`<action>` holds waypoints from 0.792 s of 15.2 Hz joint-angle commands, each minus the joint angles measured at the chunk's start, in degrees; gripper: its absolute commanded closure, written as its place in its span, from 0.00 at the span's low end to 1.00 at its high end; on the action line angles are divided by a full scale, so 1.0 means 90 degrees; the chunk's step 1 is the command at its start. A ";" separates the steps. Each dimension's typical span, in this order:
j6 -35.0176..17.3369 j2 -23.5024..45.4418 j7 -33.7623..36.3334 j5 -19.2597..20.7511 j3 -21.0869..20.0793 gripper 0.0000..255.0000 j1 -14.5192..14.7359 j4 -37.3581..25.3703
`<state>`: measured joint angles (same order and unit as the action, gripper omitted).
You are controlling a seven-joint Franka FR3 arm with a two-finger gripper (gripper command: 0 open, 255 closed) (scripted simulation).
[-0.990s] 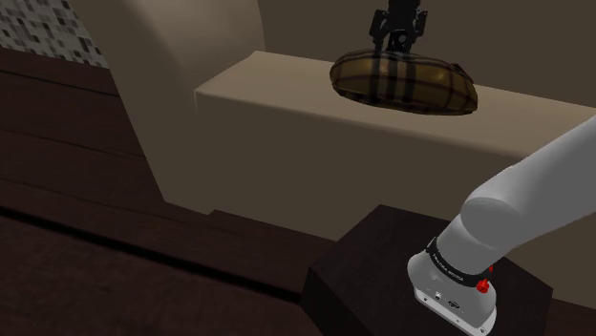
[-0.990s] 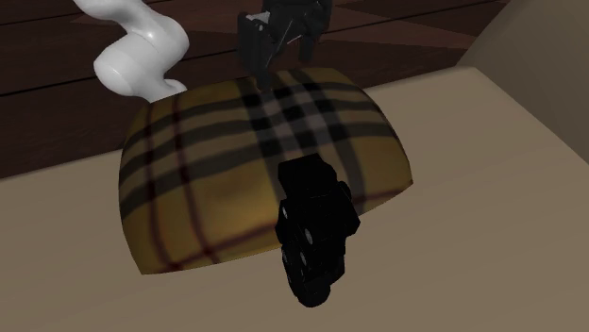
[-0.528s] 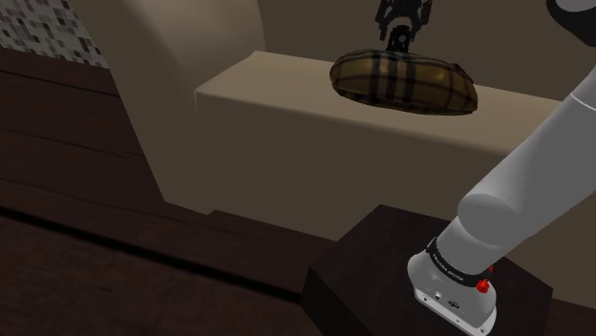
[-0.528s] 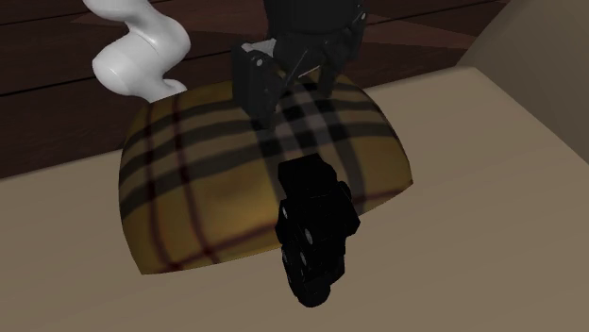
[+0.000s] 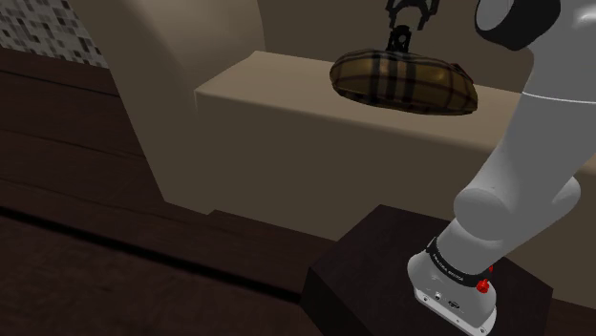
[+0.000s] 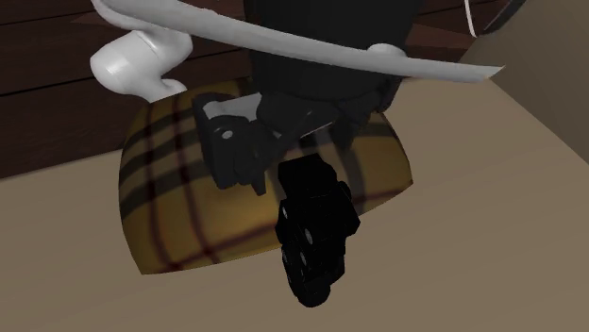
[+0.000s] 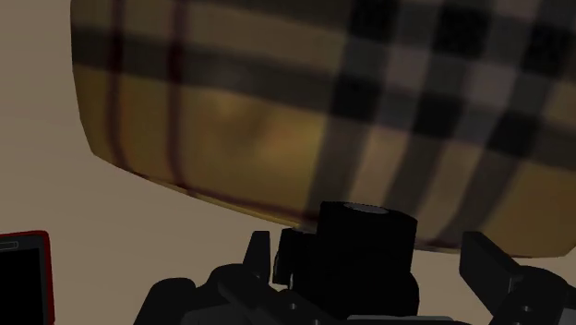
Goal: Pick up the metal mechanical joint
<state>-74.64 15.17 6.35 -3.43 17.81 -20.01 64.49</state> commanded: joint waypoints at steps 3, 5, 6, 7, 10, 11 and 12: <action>-0.0311 -0.0071 0.0042 0.0018 0.0005 0.00 0.0020 0.0377; -0.0535 -0.0175 0.0058 0.0051 -0.0001 0.00 0.0054 0.0701; -0.0644 -0.0221 0.0066 0.0065 -0.0004 0.00 0.0069 0.0853; -0.0705 -0.0245 0.0070 0.0073 -0.0006 0.00 0.0077 0.0939; -0.0733 -0.0273 0.0087 0.0081 -0.0012 1.00 0.0091 0.0992; -0.0737 -0.0282 0.0090 0.0084 -0.0013 1.00 0.0094 0.1005; -0.0736 -0.0279 0.0086 0.0083 -0.0012 1.00 0.0092 0.1001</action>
<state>-81.19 12.62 7.14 -2.65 17.75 -19.22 73.35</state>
